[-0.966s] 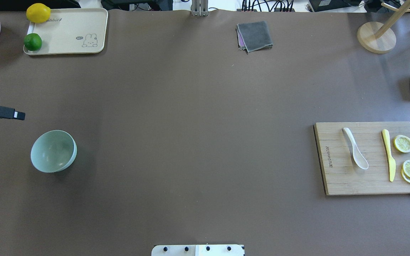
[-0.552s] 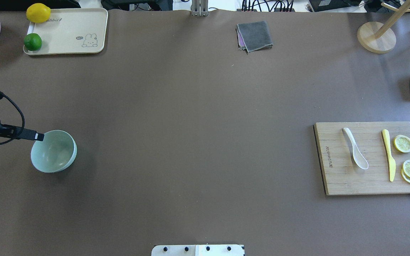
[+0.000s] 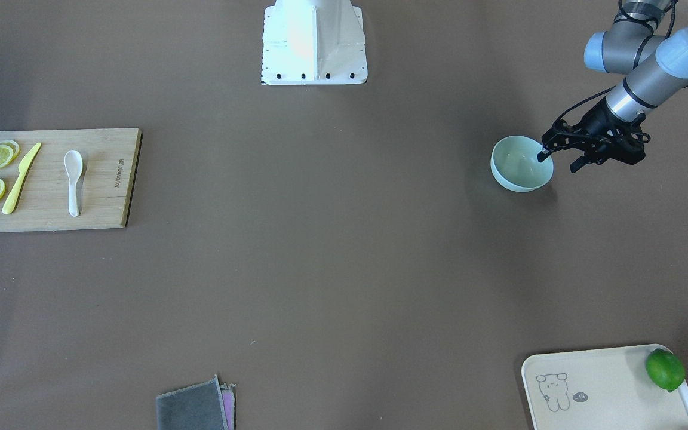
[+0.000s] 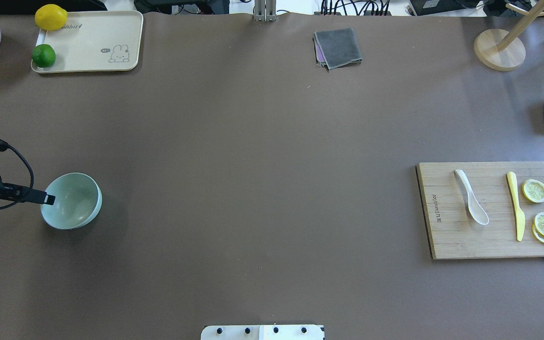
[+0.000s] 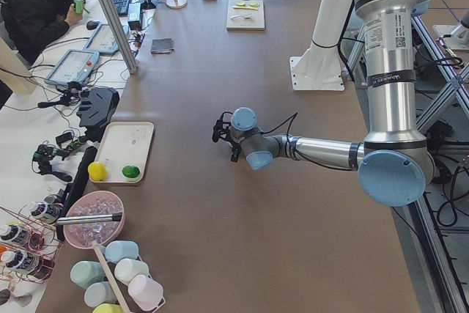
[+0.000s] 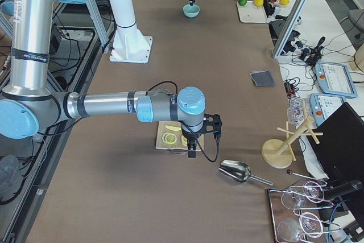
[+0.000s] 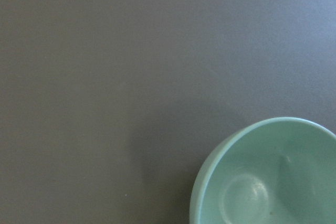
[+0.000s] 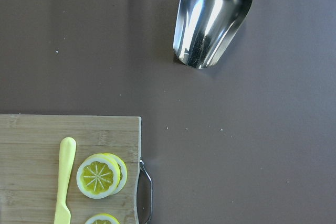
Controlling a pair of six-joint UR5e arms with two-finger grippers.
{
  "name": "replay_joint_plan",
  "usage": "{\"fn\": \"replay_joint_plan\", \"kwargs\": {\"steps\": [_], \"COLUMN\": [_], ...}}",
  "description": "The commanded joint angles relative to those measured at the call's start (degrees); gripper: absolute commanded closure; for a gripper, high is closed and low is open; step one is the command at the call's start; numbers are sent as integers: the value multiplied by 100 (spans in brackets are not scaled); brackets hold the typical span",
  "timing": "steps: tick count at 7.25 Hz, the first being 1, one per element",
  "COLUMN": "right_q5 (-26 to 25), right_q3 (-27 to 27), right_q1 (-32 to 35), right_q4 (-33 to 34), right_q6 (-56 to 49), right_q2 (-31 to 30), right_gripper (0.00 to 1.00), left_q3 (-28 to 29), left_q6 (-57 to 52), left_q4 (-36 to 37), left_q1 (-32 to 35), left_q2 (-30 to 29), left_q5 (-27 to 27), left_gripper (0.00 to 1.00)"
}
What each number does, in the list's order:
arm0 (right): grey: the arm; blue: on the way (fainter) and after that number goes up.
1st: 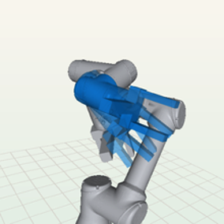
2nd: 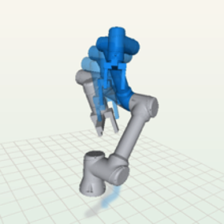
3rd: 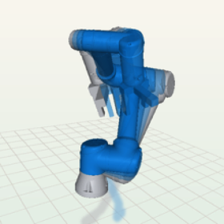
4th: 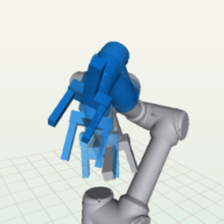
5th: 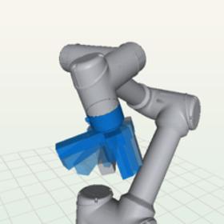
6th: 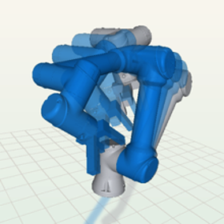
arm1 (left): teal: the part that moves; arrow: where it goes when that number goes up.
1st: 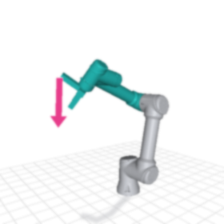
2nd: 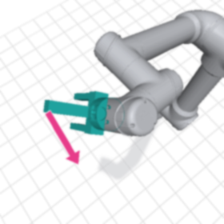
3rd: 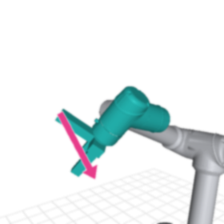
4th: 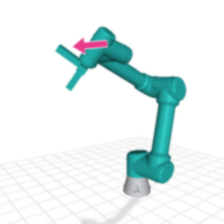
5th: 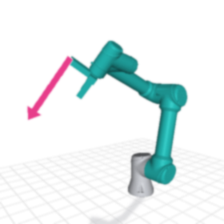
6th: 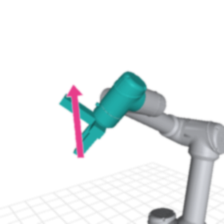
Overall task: Place spoon in bowl
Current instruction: 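Lower the left gripper to the rim of the pale green bowl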
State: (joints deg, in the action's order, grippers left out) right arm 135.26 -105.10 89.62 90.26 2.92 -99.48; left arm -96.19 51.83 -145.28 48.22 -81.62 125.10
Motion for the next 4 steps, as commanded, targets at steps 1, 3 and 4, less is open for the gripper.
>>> {"fn": "replay_joint_plan", "kwargs": {"steps": [1,3,4], "right_q5": [0,-9,-9], "right_q3": [-2,-2,-2], "right_q1": [3,3,3], "right_q4": [0,0,0], "right_q6": [7,-2,7], "right_q2": [-1,-1,-1], "right_gripper": [0,0,0], "left_q3": [4,65,161], "left_q6": [3,11,11], "left_q4": [-9,-9,-26], "left_q1": [-23,-66,-67], "left_q2": [-29,-108,-213], "left_q5": [-3,-3,-3], "left_gripper": [25,25,35]}}
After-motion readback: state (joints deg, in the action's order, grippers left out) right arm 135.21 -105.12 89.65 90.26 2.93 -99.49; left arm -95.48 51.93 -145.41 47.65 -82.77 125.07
